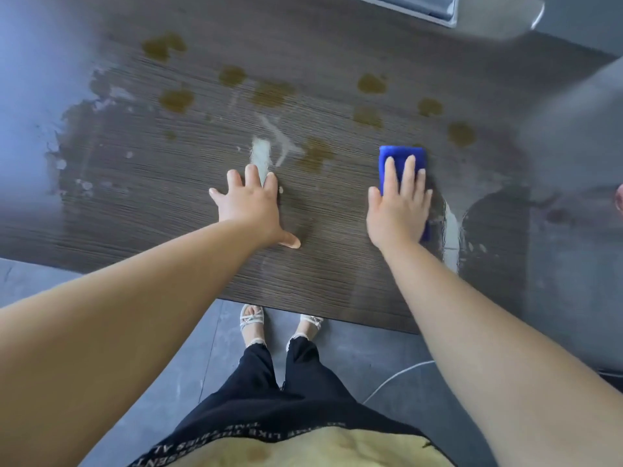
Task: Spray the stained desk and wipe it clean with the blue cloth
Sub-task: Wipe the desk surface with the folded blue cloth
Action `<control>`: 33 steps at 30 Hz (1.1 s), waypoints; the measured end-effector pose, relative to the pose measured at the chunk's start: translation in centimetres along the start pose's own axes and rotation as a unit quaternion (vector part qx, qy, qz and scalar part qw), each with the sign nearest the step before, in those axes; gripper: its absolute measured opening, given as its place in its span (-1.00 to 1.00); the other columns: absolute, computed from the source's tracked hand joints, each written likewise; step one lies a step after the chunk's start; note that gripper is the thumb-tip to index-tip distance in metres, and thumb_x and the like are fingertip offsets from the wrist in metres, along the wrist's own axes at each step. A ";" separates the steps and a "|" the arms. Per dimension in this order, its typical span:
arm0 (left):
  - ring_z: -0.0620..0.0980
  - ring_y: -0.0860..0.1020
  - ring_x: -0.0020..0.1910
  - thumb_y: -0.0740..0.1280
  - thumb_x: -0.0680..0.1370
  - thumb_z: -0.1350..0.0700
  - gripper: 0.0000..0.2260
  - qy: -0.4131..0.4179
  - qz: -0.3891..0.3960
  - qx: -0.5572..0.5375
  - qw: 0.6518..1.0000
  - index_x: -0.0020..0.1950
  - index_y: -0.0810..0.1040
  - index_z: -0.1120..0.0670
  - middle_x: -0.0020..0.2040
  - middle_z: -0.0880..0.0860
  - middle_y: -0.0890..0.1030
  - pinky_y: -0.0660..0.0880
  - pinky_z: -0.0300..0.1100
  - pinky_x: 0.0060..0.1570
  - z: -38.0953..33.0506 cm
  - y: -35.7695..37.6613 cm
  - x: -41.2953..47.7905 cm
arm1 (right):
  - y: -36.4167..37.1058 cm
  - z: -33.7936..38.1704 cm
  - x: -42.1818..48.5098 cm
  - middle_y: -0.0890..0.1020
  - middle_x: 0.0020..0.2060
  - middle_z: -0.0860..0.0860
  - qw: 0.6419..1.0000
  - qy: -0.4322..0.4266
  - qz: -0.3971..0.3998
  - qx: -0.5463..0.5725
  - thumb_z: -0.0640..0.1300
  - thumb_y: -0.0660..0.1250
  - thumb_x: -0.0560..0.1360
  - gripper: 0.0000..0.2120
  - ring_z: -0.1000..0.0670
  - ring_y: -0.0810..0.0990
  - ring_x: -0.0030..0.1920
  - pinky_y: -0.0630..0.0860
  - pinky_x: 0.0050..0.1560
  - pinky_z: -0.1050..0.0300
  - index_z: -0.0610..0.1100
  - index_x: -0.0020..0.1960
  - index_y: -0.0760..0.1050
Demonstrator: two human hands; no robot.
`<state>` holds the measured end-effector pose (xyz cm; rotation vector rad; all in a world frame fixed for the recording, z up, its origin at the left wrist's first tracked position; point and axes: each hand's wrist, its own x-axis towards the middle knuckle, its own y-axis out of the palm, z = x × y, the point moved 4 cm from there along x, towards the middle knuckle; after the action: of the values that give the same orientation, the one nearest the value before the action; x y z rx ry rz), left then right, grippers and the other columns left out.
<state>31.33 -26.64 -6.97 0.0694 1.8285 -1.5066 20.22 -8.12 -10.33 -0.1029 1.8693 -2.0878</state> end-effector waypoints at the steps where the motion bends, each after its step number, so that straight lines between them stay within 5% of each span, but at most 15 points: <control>1: 0.20 0.13 0.38 0.45 0.16 -0.40 0.05 0.000 0.000 0.000 1.000 0.47 0.09 0.03 0.41 0.11 0.14 0.24 0.26 0.32 0.0 0.1 0.0 | 0.4 1.6 -0.4 -0.01 0.54 -0.10 1.000 -0.019 0.004 0.001 0.05 0.05 0.62 -0.47 -0.18 -0.02 0.51 -0.06 0.47 -0.16 -0.02 0.54 0.01; 7: 0.21 0.13 0.39 0.44 0.15 -0.41 0.08 0.004 -0.008 -0.001 1.000 0.49 0.07 0.03 0.43 0.11 0.13 0.23 0.27 0.32 0.1 0.3 0.0 | 1.3 1.3 -5.8 0.22 0.49 -0.09 0.924 -0.375 0.048 -0.051 0.05 0.00 0.58 -0.53 -0.18 0.19 0.47 0.13 0.42 -0.17 0.01 0.48 0.19; 9: 0.21 0.12 0.40 0.43 0.15 -0.42 0.09 0.006 -0.005 -0.002 1.000 0.50 0.04 0.03 0.44 0.11 0.12 0.21 0.28 0.33 0.1 0.3 0.1 | 0.7 -1.2 -4.5 0.22 0.48 -0.08 0.939 -0.338 0.040 -0.053 0.04 0.01 0.58 -0.53 -0.18 0.19 0.47 0.14 0.42 -0.19 0.00 0.47 0.21; 11: 0.21 0.11 0.41 0.43 0.16 -0.42 0.09 0.006 -0.001 -0.004 1.000 0.51 0.03 0.02 0.45 0.11 0.11 0.18 0.29 0.34 0.2 0.3 0.2 | 0.2 -1.6 -2.2 0.12 0.52 -0.08 0.976 -0.211 0.035 -0.039 0.05 -0.01 0.61 -0.52 -0.17 0.09 0.50 0.04 0.45 -0.17 0.00 0.51 0.13; 13: 0.21 0.11 0.40 0.43 0.16 -0.42 0.08 0.004 0.000 -0.007 1.000 0.50 0.05 0.03 0.44 0.11 0.11 0.18 0.29 0.34 0.3 0.2 0.2 | 0.3 0.4 -0.1 0.02 0.54 -0.08 0.997 -0.078 0.012 -0.014 0.04 0.02 0.62 -0.50 -0.16 -0.01 0.52 -0.04 0.47 -0.15 0.01 0.53 0.03; 15: 0.21 0.12 0.39 0.44 0.16 -0.41 0.07 0.004 -0.004 -0.009 1.000 0.49 0.07 0.03 0.43 0.11 0.13 0.18 0.29 0.34 0.3 0.2 0.1 | 0.5 3.8 0.3 -0.03 0.54 -0.08 0.999 -0.033 0.013 0.004 0.05 0.03 0.62 -0.47 -0.16 -0.04 0.52 -0.07 0.47 -0.16 0.00 0.54 -0.01; 21: 0.21 0.14 0.38 0.45 0.16 -0.39 0.05 0.007 -0.017 -0.020 1.000 0.48 0.11 0.05 0.43 0.11 0.15 0.16 0.30 0.35 0.2 0.3 0.0 | 1.6 5.1 -5.5 0.18 0.50 -0.10 0.931 -0.358 0.041 -0.050 0.02 -0.01 0.59 -0.52 -0.19 0.14 0.48 0.11 0.43 -0.16 -0.02 0.50 0.15; 25: 0.20 0.14 0.38 0.45 0.16 -0.39 0.05 0.012 -0.016 -0.025 1.000 0.47 0.11 0.04 0.42 0.10 0.14 0.16 0.29 0.35 0.2 0.3 0.1 | 0.6 2.4 -1.8 0.14 0.51 -0.10 0.954 -0.290 0.043 -0.055 0.00 -0.01 0.62 -0.53 -0.18 0.12 0.49 0.12 0.44 -0.18 -0.01 0.51 0.12; 29: 0.17 0.16 0.37 0.46 0.15 -0.39 0.03 0.007 -0.024 -0.024 0.999 0.46 0.14 0.04 0.42 0.08 0.16 0.17 0.26 0.35 0.4 0.1 0.0 | 0.6 7.9 2.8 0.01 0.53 -0.11 0.985 -0.170 0.015 -0.031 0.01 0.02 0.63 -0.50 -0.19 -0.01 0.51 -0.04 0.46 -0.16 0.00 0.54 0.01; 33: 0.16 0.16 0.37 0.46 0.15 -0.38 0.03 0.006 -0.033 -0.033 0.999 0.46 0.14 0.04 0.42 0.07 0.17 0.18 0.23 0.36 0.5 0.4 0.0 | 1.5 10.4 0.1 0.02 0.53 -0.07 0.952 -0.300 0.046 -0.039 0.01 0.00 0.63 -0.51 -0.16 -0.02 0.52 -0.04 0.46 -0.14 0.01 0.53 0.01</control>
<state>31.76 -26.98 -7.27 -0.0145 1.9054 -1.4923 23.23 -18.19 -10.40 -0.5863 1.5399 -1.6630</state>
